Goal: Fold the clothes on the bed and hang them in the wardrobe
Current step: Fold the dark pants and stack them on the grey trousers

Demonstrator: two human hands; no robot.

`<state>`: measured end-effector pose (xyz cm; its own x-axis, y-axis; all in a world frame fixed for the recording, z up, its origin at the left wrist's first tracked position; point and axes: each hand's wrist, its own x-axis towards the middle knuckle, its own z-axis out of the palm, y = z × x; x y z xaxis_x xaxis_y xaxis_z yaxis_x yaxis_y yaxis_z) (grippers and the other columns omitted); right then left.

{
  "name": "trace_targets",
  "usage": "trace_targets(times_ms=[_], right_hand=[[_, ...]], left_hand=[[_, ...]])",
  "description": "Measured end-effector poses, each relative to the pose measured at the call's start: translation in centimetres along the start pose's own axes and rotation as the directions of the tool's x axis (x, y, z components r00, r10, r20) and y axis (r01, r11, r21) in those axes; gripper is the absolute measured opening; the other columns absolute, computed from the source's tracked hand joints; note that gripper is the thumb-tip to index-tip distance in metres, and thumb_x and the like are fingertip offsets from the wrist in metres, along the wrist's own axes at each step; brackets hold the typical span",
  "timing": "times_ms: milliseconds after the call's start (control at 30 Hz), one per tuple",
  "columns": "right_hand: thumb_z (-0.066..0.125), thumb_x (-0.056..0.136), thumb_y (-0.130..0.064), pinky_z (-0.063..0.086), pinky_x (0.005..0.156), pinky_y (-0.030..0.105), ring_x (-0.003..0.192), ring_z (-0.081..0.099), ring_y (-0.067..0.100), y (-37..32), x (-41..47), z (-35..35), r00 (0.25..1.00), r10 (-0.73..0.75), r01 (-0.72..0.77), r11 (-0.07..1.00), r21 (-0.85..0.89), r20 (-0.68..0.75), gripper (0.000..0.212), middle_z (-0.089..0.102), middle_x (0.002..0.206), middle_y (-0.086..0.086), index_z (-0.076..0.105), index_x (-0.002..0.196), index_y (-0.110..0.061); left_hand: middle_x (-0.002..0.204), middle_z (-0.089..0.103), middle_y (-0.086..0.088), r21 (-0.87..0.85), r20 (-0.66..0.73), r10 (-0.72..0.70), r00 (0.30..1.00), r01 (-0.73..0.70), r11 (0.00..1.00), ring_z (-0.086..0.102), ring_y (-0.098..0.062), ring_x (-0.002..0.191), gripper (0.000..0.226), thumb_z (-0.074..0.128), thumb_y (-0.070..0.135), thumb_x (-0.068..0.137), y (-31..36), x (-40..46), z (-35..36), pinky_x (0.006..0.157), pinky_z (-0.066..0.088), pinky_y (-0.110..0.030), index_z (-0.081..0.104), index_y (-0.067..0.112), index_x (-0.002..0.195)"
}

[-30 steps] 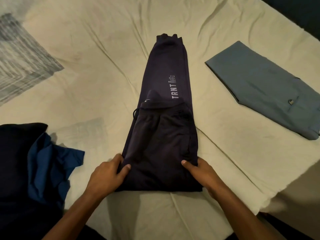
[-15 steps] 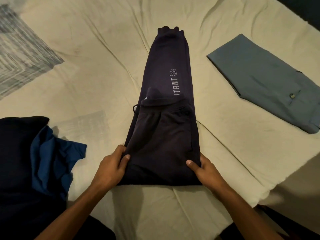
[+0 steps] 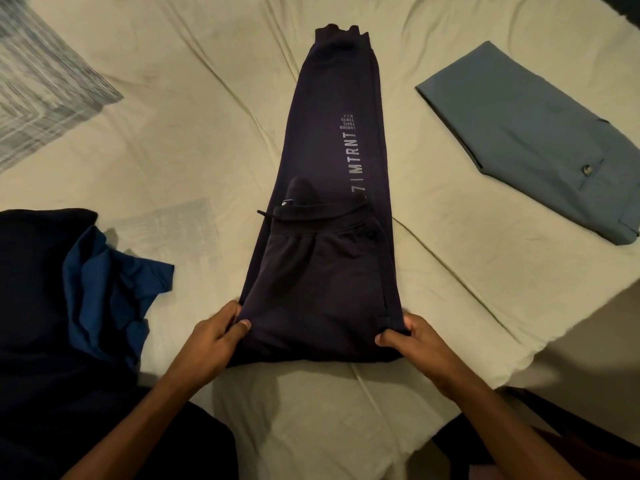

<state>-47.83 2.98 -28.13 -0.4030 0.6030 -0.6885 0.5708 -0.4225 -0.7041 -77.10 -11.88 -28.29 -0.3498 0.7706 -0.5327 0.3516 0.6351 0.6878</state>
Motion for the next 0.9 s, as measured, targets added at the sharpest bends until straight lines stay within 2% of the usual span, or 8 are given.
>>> trace_targets(times_ms=[100, 300, 433, 500, 567, 700, 800, 900], right_hand=[[0.07, 0.077, -0.022, 0.054, 0.089, 0.032, 0.099, 0.067, 0.011, 0.0, -0.3, 0.2, 1.0, -0.013, 0.013, 1.0, -0.009, -0.015, 0.025, 0.073, 0.105, -0.006, 0.072, 0.101, -0.025], [0.064, 0.064, -0.029, 0.047, 0.076, 0.031, 0.087, 0.062, 0.017, 0.4, -1.0, -0.3, 0.998, -0.032, 0.033, 0.999, -0.025, 0.053, 0.035, 0.067, 0.087, 0.003, 0.066, 0.089, -0.004], [0.065, 0.089, -0.034, 0.052, 0.088, 0.035, 0.099, 0.069, 0.016, 0.4, -1.6, 0.1, 0.996, -0.06, 0.058, 0.998, 0.04, 0.066, 0.034, 0.074, 0.101, 0.005, 0.071, 0.1, -0.003], [0.066, 0.085, -0.045, 0.047, 0.075, 0.036, 0.082, 0.064, 0.017, 0.4, -1.7, 0.1, 0.998, -0.054, 0.054, 0.998, 0.024, 0.031, 0.041, 0.067, 0.081, 0.001, 0.064, 0.076, -0.005], [0.067, 0.081, -0.04, 0.034, 0.064, 0.035, 0.064, 0.047, 0.015, 0.7, -2.1, 0.2, 0.998, -0.069, 0.069, 0.998, -0.012, 0.004, 0.037, 0.045, 0.063, -0.004, 0.045, 0.055, -0.024], [0.067, 0.091, -0.016, 0.033, 0.054, 0.029, 0.049, 0.039, 0.007, 1.5, -2.4, 0.8, 0.987, -0.127, 0.108, 0.979, -0.171, -0.1, 0.055, 0.039, 0.049, -0.011, 0.038, 0.047, -0.028], [0.067, 0.092, -0.028, 0.053, 0.072, 0.035, 0.079, 0.065, 0.013, 1.9, -2.8, 1.7, 0.961, -0.184, 0.116, 0.946, -0.304, -0.206, 0.008, 0.068, 0.083, -0.007, 0.067, 0.09, -0.021], [0.07, 0.085, -0.036, 0.049, 0.09, 0.034, 0.111, 0.056, 0.021, 1.8, -4.1, 2.6, 0.761, -0.553, 0.219, 0.71, -0.669, -0.338, 0.048, 0.059, 0.124, 0.004, 0.053, 0.125, -0.015]], left_hand=[[0.088, 0.064, 0.001, 0.099, 0.019, 0.01, 1.0, -0.012, 0.995, 0.061, -0.013, 0.081, 0.016, 0.047, 0.025, 0.104, 0.0, -0.2, 0.3, 0.064, 0.041, -0.021, 0.048, 0.03, 0.088], [0.08, 0.066, 0.012, -0.048, 0.058, 0.039, 0.998, -0.036, 0.998, 0.061, -0.007, 0.076, 0.019, 0.048, 0.033, 0.086, 0.0, -1.1, -0.1, 0.068, 0.045, -0.025, 0.062, 0.02, 0.084], [0.068, 0.062, 0.008, -0.038, 0.08, 0.102, 0.992, -0.099, 0.994, 0.056, -0.006, 0.063, 0.024, 0.046, 0.035, 0.078, -0.4, -1.2, 0.0, 0.057, 0.039, -0.012, 0.061, 0.017, 0.072], [0.058, 0.055, 0.003, -0.087, 0.082, 0.14, 0.987, -0.133, 0.987, 0.05, -0.006, 0.055, 0.023, 0.048, 0.036, 0.074, -0.8, -1.2, 0.0, 0.054, 0.035, -0.014, 0.056, 0.018, 0.062], [0.053, 0.048, 0.007, -0.089, 0.122, 0.155, 0.98, -0.145, 0.985, 0.044, -0.003, 0.052, 0.017, 0.049, 0.037, 0.071, -1.2, -1.5, -0.1, 0.052, 0.032, -0.016, 0.046, 0.031, 0.055], [0.058, 0.054, 0.004, 0.046, 0.15, 0.153, 0.977, -0.162, 0.986, 0.05, -0.012, 0.055, 0.025, 0.044, 0.047, 0.07, -1.9, -1.9, 0.1, 0.056, 0.036, -0.025, 0.054, 0.026, 0.062], [0.066, 0.058, 0.002, 0.173, 0.042, 0.107, 0.993, -0.112, 0.979, 0.054, -0.015, 0.058, 0.03, 0.047, 0.05, 0.074, -1.4, -2.2, 0.7, 0.056, 0.039, -0.026, 0.054, 0.021, 0.082], [0.095, 0.057, 0.003, 0.495, -0.112, 0.382, 0.917, -0.282, 0.822, 0.055, -0.013, 0.072, 0.035, 0.063, 0.039, 0.077, -1.1, -3.8, 1.4, 0.06, 0.042, -0.022, 0.048, 0.022, 0.104]])
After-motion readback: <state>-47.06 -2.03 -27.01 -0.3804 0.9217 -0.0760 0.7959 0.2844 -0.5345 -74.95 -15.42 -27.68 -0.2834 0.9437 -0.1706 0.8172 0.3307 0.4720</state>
